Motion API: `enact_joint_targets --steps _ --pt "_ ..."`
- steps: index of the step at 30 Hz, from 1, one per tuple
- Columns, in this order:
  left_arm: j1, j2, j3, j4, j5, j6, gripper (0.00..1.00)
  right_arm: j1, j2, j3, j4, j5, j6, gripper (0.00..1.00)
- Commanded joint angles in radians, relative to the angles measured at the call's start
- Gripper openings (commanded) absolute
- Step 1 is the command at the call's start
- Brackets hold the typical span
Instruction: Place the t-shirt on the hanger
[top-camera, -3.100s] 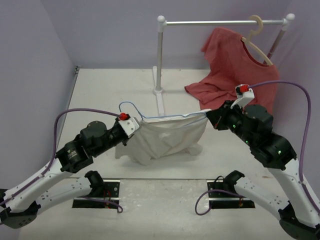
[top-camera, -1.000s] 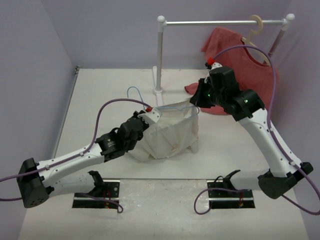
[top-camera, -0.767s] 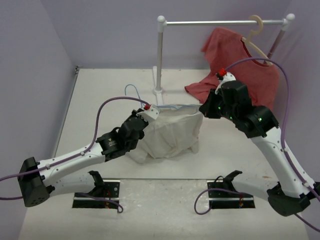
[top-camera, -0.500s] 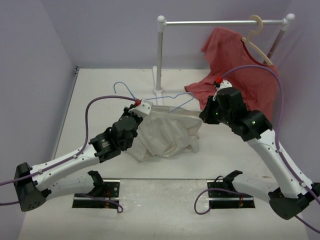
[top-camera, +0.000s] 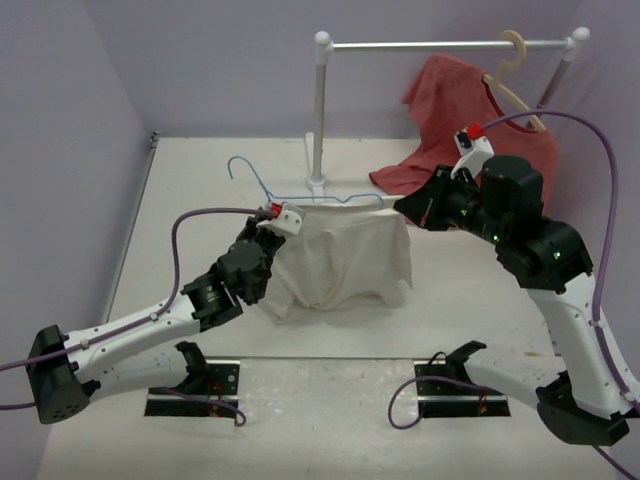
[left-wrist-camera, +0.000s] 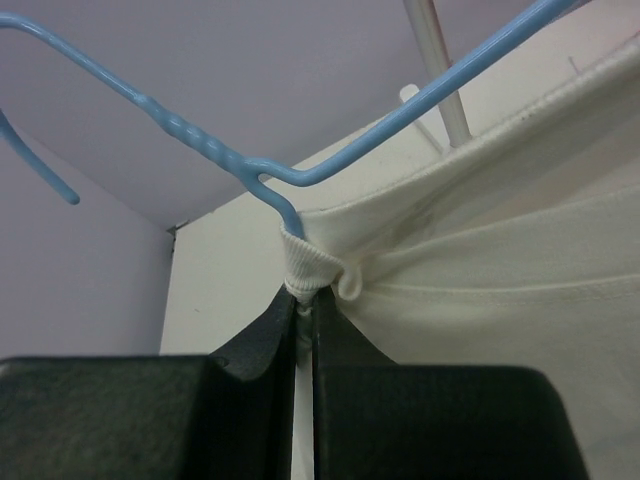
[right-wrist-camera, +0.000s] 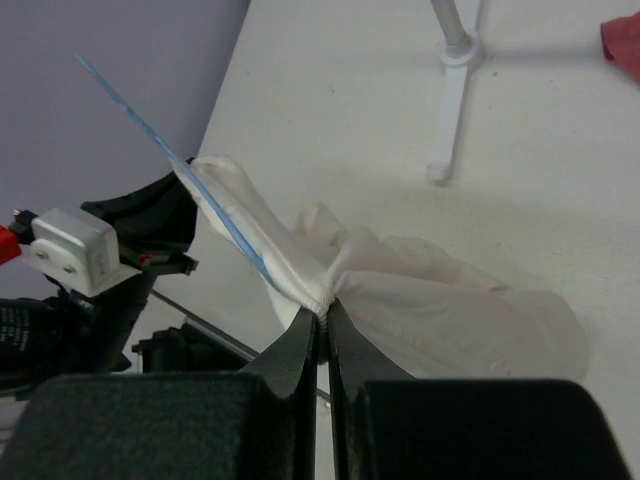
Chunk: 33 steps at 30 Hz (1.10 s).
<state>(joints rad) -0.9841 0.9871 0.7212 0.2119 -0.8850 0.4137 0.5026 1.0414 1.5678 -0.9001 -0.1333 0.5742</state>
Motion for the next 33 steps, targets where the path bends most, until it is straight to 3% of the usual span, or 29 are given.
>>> enact_joint_targets --steps 1,6,12,18,22,33 --pt "0.000 0.020 -0.039 0.102 -0.198 0.102 0.00 -0.021 0.036 0.097 0.023 -0.025 0.031 0.00" --pt "-0.018 0.095 -0.072 0.208 -0.256 0.192 0.00 -0.022 0.026 0.061 0.129 -0.179 0.115 0.00" --pt "-0.022 0.107 -0.051 0.121 -0.193 0.120 0.00 -0.022 0.088 0.177 0.050 -0.059 0.099 0.00" --pt "-0.022 0.027 0.024 -0.032 0.065 0.002 0.00 -0.011 0.222 0.173 0.039 -0.210 0.049 0.00" --pt "-0.023 0.007 0.105 -0.123 0.212 -0.039 0.00 0.071 0.280 0.091 0.096 -0.184 0.035 0.00" --pt "-0.023 -0.030 0.185 -0.095 0.386 0.020 0.00 0.156 0.364 0.091 0.214 -0.171 0.068 0.00"
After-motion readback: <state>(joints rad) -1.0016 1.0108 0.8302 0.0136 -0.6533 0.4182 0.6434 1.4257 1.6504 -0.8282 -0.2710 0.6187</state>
